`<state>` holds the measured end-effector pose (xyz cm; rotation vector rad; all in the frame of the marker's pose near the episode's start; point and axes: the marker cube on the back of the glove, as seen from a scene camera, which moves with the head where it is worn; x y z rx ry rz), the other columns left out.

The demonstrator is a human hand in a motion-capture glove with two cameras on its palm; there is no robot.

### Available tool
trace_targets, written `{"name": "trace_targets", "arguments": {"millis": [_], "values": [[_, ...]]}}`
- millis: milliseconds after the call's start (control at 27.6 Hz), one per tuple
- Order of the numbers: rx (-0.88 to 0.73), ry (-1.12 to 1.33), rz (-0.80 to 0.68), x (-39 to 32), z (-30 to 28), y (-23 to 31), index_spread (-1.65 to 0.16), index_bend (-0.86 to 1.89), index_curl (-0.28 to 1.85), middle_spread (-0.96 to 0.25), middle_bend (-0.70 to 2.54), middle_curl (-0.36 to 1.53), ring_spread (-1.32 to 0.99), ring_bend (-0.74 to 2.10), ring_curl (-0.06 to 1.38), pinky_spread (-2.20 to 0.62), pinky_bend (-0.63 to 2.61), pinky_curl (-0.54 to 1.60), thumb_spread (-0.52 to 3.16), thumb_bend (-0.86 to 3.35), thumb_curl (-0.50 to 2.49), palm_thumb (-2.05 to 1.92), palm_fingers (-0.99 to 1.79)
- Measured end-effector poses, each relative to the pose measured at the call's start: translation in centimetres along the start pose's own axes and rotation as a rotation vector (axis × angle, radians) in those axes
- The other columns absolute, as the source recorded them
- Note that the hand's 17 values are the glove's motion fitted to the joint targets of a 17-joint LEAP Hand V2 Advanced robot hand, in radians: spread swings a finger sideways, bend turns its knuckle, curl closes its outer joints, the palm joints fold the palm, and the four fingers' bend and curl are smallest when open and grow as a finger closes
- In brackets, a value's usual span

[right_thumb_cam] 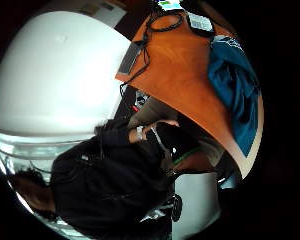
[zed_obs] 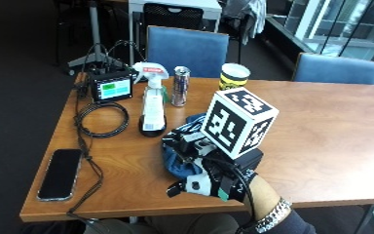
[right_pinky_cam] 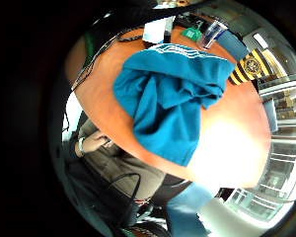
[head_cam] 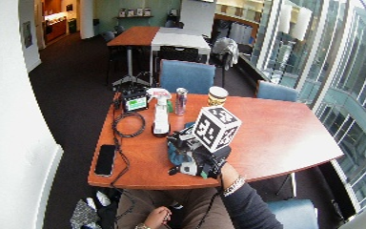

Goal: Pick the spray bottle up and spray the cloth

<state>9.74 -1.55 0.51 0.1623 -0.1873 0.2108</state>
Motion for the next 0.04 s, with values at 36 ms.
{"name": "trace_targets", "arguments": {"millis": [36], "values": [[0.001, 0.006, -0.003, -0.13, -0.01, 0.14, -0.39, 0.17, 0.38, -0.08, 0.16, 0.34, -0.05, 0.29, 0.33, 0.24, 0.19, 0.31, 0.97, -0.03, 0.40, 0.60, 0.37]]}}
